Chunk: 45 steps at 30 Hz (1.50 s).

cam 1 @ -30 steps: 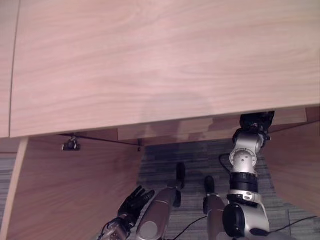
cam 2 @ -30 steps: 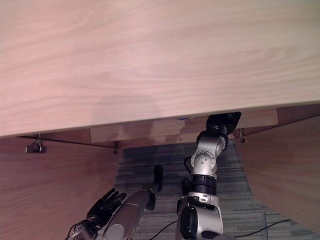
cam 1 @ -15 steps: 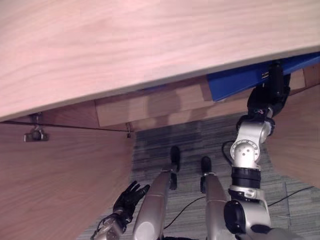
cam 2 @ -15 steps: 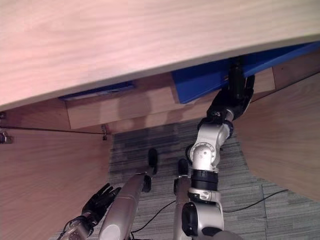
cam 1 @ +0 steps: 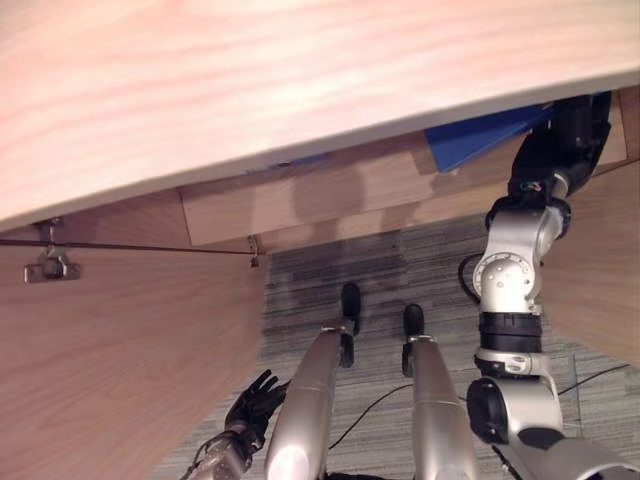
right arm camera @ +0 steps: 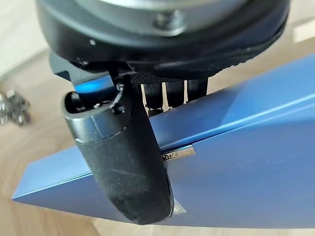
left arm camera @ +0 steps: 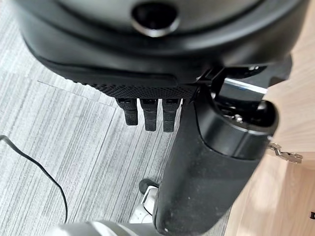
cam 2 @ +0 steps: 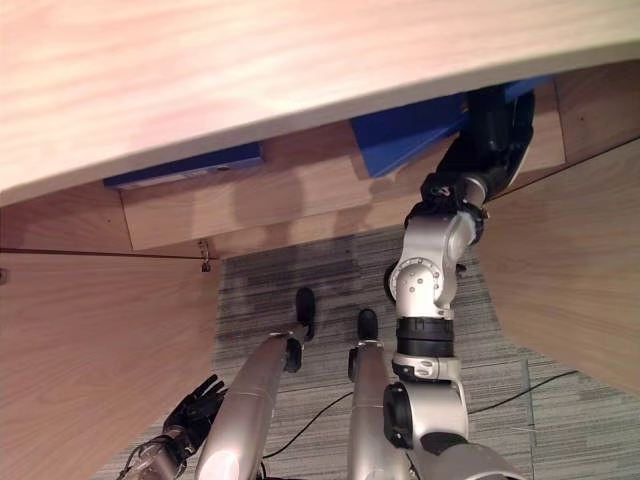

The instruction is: Put the empty folder in the office cabinet

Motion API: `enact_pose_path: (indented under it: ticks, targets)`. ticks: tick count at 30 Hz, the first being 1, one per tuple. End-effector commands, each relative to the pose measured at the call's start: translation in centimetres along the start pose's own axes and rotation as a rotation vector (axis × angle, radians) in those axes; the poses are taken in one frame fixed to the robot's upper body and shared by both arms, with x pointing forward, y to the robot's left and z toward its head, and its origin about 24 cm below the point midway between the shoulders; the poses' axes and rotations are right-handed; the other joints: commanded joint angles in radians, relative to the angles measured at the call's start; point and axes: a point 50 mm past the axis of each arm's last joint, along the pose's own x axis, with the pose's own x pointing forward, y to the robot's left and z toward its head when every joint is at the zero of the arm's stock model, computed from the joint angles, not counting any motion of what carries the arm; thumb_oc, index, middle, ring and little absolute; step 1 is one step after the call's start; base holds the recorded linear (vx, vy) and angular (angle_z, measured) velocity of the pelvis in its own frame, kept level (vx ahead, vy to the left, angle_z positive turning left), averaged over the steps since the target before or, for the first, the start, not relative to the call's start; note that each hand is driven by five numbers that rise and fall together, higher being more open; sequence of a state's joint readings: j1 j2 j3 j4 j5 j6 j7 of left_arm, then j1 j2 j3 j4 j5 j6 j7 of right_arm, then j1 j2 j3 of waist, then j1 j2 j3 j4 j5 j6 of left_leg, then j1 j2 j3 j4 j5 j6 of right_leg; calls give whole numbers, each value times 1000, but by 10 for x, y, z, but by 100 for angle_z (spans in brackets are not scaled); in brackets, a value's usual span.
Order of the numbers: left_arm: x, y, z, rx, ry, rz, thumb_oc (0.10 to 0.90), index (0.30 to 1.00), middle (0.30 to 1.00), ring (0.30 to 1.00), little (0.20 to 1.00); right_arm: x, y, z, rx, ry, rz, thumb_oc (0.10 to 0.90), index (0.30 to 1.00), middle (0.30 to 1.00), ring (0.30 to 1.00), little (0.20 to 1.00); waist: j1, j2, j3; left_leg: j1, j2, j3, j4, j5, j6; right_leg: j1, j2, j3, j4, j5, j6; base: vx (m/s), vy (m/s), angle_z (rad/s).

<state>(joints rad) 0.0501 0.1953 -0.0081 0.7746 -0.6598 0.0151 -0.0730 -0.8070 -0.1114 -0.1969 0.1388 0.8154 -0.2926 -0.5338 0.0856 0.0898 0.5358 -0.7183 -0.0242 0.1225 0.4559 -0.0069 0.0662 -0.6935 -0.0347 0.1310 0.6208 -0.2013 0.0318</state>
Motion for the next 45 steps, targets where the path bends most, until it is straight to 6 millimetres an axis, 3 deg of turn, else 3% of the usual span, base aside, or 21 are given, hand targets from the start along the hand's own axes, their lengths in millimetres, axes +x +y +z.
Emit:
enact_pose_path:
  ticks: [1,7,9,11,12,14,15,18,22,23,25,26,28,45]
  targets:
    - [-21,49,-4,85,20,139,800,900,900,900,900,2,71,42,89,-221,277,400,300,300,300,300,-4,-12,-16,-88,-5,-135,59,-67,-63,157,-74,-52,-76,13,-72,-31,14,0]
    - [-22,49,-3,100,15,144,800,900,900,900,900,10,83,32,76,-186,244,400,300,300,300,300,9,11,-16,-136,-8,-135,62,-46,-58,109,-77,-55,-59,25,-75,-25,9,0]
    - [-23,50,-5,106,22,147,800,900,900,900,900,11,83,28,68,-174,236,400,300,300,300,300,10,11,-16,-122,-10,-138,71,-71,-64,124,-80,-52,-52,6,-75,26,-2,0]
    - [-22,48,-2,110,12,142,800,900,900,900,900,13,88,28,80,-176,221,400,300,300,300,300,19,22,-16,-149,-9,-138,65,-47,-59,97,-79,-58,-54,21,-77,-38,14,0]
    - [-23,48,-4,112,18,141,800,900,900,900,900,13,86,27,82,-171,206,400,300,300,300,300,20,21,-16,-129,-13,-141,71,-71,-64,116,-81,-53,-50,4,-77,46,-16,-1]
    - [-22,46,-1,110,7,133,800,900,900,900,900,16,84,29,97,-180,181,400,300,300,300,300,23,29,-16,-149,-12,-140,64,-48,-58,94,-81,-60,-49,17,-78,0,0,0]
    - [-23,47,-3,113,15,136,800,900,900,900,900,16,82,28,91,-177,175,400,300,300,300,300,22,25,-16,-131,-15,-143,71,-71,-64,113,-82,-54,-46,2,-79,0,0,0]
    - [-20,39,1,114,-3,102,800,900,900,900,900,16,81,35,157,-206,140,400,300,300,300,300,28,39,-16,-154,-16,-142,63,-47,-58,88,-84,-60,-46,11,-80,-10,9,3]
    - [-21,36,-2,105,7,87,800,900,900,900,900,14,81,40,202,-234,113,400,300,300,300,300,34,47,-16,-165,-20,-145,90,-72,-60,88,-91,-64,-22,-11,-80,-19,8,1]
    - [-20,35,1,104,-1,83,800,900,900,900,900,14,84,42,208,-238,118,400,300,300,300,300,36,51,-16,-185,-17,-143,85,-50,-55,67,-89,-70,-22,3,-80,0,0,0]
    - [-20,35,-3,101,15,82,800,900,900,900,900,12,84,43,226,-246,107,400,300,300,300,300,38,54,-16,-190,-19,-142,118,-80,-57,67,-94,-72,11,-18,-78,-2,17,-2]
    - [-20,34,-2,99,13,81,800,900,900,900,900,11,86,45,240,-253,114,400,300,300,300,300,39,60,-16,-214,-16,-140,121,-60,-51,44,-94,-79,18,-5,-77,-18,38,-6]
    - [-21,36,-6,101,30,87,800,900,900,900,900,9,86,45,246,-257,108,400,300,300,300,300,40,60,-16,-215,-20,-140,149,-91,-55,46,-97,-81,45,-23,-75,30,13,-7]
    - [-24,40,-6,134,49,78,800,900,900,900,900,3,109,60,309,-316,120,400,300,300,300,300,51,77,-16,-258,-18,-147,177,-92,-64,-15,-99,-86,112,-47,-79,0,3,0]
